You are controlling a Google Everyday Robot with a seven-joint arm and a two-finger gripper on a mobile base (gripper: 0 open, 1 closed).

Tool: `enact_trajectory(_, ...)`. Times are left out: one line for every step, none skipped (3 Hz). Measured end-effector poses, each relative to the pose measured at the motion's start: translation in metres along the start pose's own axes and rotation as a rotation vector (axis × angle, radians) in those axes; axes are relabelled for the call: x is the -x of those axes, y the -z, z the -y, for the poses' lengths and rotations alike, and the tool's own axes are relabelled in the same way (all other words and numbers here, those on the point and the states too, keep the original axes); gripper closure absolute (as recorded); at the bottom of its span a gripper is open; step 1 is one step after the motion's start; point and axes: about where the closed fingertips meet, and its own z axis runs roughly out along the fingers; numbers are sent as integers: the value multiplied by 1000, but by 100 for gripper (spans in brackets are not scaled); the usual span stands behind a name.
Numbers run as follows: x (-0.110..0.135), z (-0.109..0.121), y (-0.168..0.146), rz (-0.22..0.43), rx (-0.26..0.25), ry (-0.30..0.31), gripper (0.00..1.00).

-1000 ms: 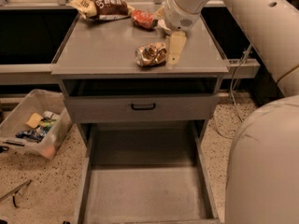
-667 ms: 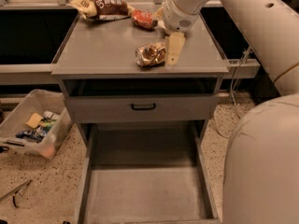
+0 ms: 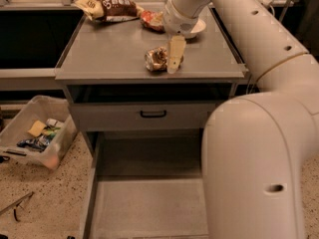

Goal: Place orange can into middle drawer

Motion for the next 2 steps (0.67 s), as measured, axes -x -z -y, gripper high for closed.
enact_trajectory(-5, 3, -20, 18, 44, -25, 0)
enact_trajectory(-14, 3, -33, 31, 71, -80, 0)
